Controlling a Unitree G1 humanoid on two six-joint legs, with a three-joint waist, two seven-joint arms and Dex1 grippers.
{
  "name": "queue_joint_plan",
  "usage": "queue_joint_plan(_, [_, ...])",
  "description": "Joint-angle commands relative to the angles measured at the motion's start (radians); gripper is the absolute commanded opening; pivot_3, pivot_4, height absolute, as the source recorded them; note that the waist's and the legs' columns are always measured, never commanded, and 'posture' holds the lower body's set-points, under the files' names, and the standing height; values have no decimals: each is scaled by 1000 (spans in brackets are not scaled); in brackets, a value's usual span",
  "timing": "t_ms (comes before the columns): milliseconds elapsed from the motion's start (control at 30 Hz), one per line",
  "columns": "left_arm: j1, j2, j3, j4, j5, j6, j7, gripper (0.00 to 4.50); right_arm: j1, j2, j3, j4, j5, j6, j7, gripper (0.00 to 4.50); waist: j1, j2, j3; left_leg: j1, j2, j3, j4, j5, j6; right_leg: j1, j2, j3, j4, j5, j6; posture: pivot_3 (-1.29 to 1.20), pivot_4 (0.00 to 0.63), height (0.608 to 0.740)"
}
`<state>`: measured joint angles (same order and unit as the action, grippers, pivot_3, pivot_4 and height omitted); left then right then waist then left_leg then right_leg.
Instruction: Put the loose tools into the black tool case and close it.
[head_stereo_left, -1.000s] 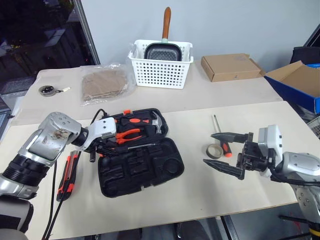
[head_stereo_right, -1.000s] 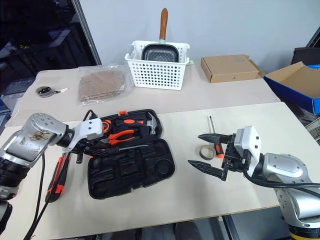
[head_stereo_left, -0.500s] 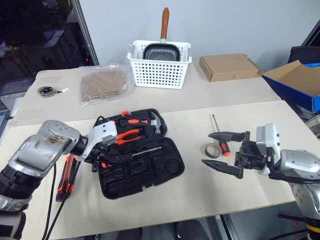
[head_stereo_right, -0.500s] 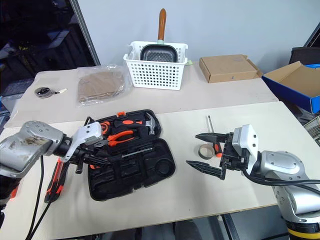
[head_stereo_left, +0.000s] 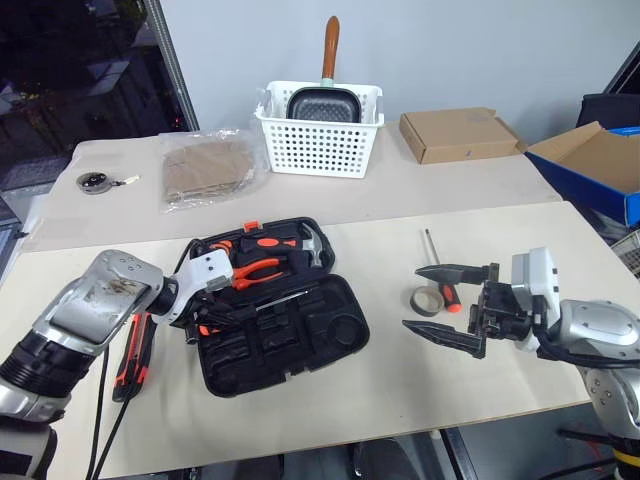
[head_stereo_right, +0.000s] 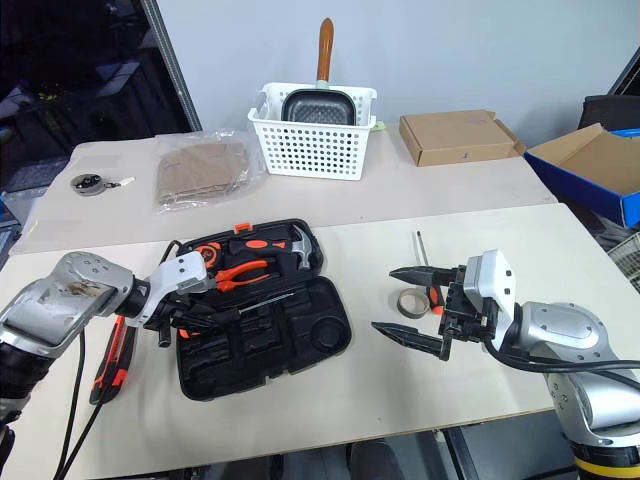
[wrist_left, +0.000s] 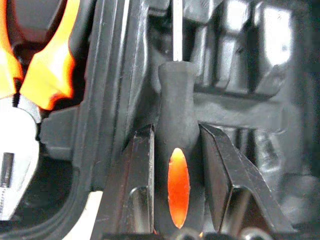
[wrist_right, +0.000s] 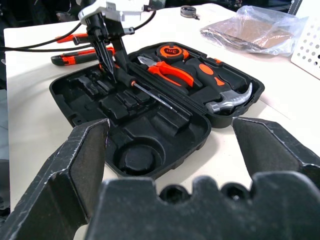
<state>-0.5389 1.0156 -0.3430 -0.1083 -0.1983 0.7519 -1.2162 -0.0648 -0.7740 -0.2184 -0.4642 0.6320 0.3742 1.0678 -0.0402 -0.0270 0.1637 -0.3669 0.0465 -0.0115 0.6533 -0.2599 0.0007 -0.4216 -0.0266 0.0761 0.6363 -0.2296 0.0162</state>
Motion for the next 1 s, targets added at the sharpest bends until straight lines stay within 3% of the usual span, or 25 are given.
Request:
queue_joint_plan(33, [-39,-1,-25,75,82,-92,1,851,-25,-8,-15,-14,9,-26,5,4500,0,0,0,1,0,0,0,0,0,0,0,0,1,0,0,0,150,740])
queue_joint_plan(100, [-56,-18,-22,108,95,-118,5,851,-34,-6,-7,-6,7,-28,7,4500,0,0,0,2,0,0,1,1,1,0,0,0,5,0,0,0,150,740])
queue_joint_plan(133, [-60,-16,-20,124,105,-142,2,1849,-36,-5,-4,-6,6,-29,8,4500,0,0,0,2,0,0,2,1,2,0,1,0,5,0,-1,0,150,740])
queue_joint_plan(300, [-56,4,48,208,116,-312,-1,3338,-46,5,9,-3,5,-29,7,4500,0,1,-1,8,-1,0,2,5,8,3,3,4,8,1,-2,0,150,740])
queue_joint_plan(400, [-26,-9,215,149,-45,-317,-36,3338,-55,15,25,5,-2,-36,6,4500,-3,0,0,11,-1,-1,2,6,9,2,7,10,9,1,-2,0,150,740])
queue_joint_plan(500, [39,-33,379,42,-210,-148,-5,3338,-60,22,33,9,-4,-41,5,4500,-6,0,0,10,-1,0,2,5,9,1,7,12,9,1,-2,0,150,740])
queue_joint_plan(633, [175,-161,553,-122,-323,16,208,2255,-63,33,50,13,-8,-50,0,4500,-7,1,-1,11,-1,5,0,4,11,0,6,17,7,-1,0,0,150,740])
queue_joint_plan(833, [355,-461,597,-313,-246,22,618,11,-62,56,64,-3,-17,-43,-27,4500,0,0,0,10,-3,5,1,3,9,1,4,19,6,0,2,0,150,740])
queue_joint_plan(1000, [487,-531,528,-334,-151,-19,740,11,-59,54,68,-7,-20,-39,-41,4500,-5,0,0,11,-4,5,0,3,9,2,4,20,6,3,-1,0,150,740])
